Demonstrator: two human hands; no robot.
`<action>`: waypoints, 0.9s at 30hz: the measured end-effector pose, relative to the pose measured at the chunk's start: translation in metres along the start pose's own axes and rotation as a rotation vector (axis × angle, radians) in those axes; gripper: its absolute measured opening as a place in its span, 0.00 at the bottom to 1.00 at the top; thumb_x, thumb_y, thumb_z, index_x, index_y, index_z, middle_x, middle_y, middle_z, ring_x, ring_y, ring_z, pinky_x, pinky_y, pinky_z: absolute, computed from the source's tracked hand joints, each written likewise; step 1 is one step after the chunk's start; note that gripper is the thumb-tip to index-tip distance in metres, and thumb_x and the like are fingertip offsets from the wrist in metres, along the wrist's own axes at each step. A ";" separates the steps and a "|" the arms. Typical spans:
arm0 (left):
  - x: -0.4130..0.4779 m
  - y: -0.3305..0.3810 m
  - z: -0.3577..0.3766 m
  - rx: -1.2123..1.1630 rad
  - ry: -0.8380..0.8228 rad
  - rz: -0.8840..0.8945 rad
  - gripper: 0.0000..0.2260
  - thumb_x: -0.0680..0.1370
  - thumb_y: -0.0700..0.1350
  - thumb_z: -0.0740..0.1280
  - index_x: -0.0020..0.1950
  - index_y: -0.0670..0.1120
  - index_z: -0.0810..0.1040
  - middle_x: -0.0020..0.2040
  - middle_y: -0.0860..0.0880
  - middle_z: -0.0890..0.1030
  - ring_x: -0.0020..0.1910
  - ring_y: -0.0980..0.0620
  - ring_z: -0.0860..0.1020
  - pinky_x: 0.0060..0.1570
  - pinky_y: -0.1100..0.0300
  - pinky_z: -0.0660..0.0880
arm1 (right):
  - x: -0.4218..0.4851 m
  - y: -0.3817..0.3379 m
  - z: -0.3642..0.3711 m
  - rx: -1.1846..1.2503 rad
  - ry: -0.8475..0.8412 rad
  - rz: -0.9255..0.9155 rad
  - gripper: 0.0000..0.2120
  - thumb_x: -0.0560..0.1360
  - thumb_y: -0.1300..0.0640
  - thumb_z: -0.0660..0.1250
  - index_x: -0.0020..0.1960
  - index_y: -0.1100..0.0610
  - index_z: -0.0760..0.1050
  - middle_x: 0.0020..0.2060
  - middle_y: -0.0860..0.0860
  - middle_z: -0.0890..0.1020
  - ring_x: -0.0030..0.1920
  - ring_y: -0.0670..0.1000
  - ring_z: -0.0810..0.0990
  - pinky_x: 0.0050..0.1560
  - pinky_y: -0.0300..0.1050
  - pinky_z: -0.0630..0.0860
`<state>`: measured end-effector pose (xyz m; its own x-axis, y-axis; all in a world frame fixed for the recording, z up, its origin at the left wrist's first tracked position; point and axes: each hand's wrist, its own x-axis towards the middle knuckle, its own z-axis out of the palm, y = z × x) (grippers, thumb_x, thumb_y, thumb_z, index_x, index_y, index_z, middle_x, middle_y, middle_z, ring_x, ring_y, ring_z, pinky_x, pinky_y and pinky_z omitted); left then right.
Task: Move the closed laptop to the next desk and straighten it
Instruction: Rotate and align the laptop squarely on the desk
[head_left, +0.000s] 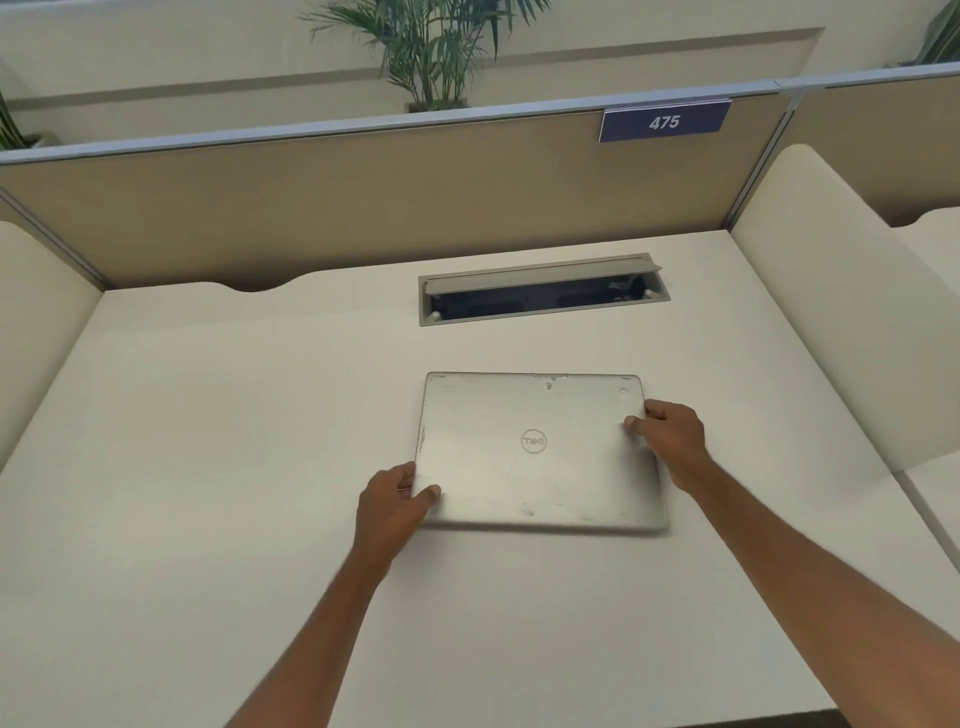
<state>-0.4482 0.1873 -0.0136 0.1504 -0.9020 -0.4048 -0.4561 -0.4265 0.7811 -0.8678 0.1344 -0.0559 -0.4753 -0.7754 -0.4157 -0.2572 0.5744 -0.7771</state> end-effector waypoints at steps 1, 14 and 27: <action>-0.001 -0.006 0.002 -0.004 -0.002 -0.007 0.15 0.79 0.44 0.78 0.63 0.54 0.82 0.58 0.53 0.82 0.55 0.56 0.82 0.60 0.59 0.75 | -0.004 -0.005 -0.001 -0.001 -0.009 -0.003 0.30 0.60 0.47 0.74 0.52 0.69 0.77 0.37 0.49 0.76 0.40 0.47 0.72 0.45 0.44 0.68; -0.019 -0.066 -0.001 0.267 -0.013 0.254 0.39 0.73 0.52 0.84 0.82 0.55 0.74 0.54 0.56 0.75 0.51 0.56 0.76 0.51 0.69 0.72 | -0.083 0.042 -0.023 -0.295 -0.115 -0.392 0.49 0.74 0.42 0.79 0.87 0.52 0.59 0.80 0.41 0.66 0.79 0.43 0.66 0.80 0.46 0.63; -0.029 -0.071 0.017 0.021 0.139 0.239 0.30 0.70 0.46 0.86 0.72 0.50 0.85 0.49 0.59 0.76 0.50 0.53 0.77 0.48 0.72 0.70 | -0.103 0.096 -0.033 -0.445 -0.010 -0.643 0.45 0.72 0.44 0.79 0.85 0.53 0.65 0.83 0.44 0.66 0.84 0.47 0.64 0.79 0.32 0.59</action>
<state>-0.4351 0.2449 -0.0651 0.1548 -0.9780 -0.1397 -0.5113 -0.2003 0.8357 -0.8714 0.2782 -0.0725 -0.1111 -0.9927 0.0465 -0.7937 0.0605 -0.6053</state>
